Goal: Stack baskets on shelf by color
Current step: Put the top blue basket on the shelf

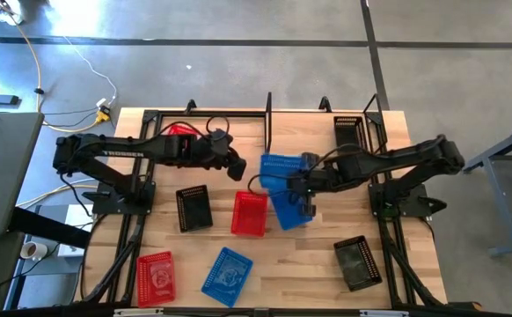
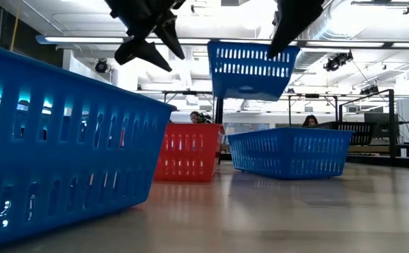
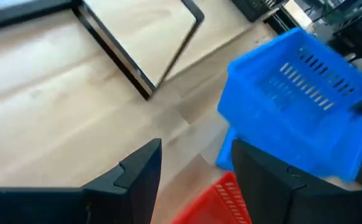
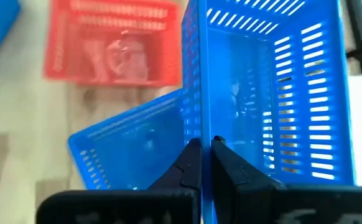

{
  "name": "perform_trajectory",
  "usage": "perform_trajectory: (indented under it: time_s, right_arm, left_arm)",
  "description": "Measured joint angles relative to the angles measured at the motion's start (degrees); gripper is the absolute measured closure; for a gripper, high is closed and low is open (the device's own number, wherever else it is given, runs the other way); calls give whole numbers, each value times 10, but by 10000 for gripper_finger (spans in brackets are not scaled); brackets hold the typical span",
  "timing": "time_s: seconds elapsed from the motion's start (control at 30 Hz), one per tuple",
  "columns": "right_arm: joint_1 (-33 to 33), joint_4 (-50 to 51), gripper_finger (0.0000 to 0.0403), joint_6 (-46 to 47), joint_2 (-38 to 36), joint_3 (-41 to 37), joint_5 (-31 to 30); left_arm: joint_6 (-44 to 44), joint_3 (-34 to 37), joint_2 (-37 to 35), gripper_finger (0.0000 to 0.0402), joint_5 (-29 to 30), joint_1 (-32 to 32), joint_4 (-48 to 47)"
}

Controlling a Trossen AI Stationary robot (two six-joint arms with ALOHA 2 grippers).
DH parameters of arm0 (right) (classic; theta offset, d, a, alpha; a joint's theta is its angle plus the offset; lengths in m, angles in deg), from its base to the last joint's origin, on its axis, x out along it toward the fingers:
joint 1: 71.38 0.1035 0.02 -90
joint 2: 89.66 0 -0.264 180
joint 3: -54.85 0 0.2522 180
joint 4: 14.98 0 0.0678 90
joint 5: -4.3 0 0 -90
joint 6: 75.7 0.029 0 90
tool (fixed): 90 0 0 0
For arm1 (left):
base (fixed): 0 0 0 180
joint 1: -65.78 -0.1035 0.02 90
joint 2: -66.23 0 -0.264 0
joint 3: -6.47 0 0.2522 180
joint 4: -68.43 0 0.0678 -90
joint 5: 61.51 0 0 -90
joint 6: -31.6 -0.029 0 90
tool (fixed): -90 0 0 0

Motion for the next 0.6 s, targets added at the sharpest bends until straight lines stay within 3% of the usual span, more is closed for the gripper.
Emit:
perform_trajectory:
  time_s: [0.6]
  right_arm:
    - [-42,0,403,308,-13,0,-212]
  left_arm:
    - [-264,0,-76,216,-2,-97,19]
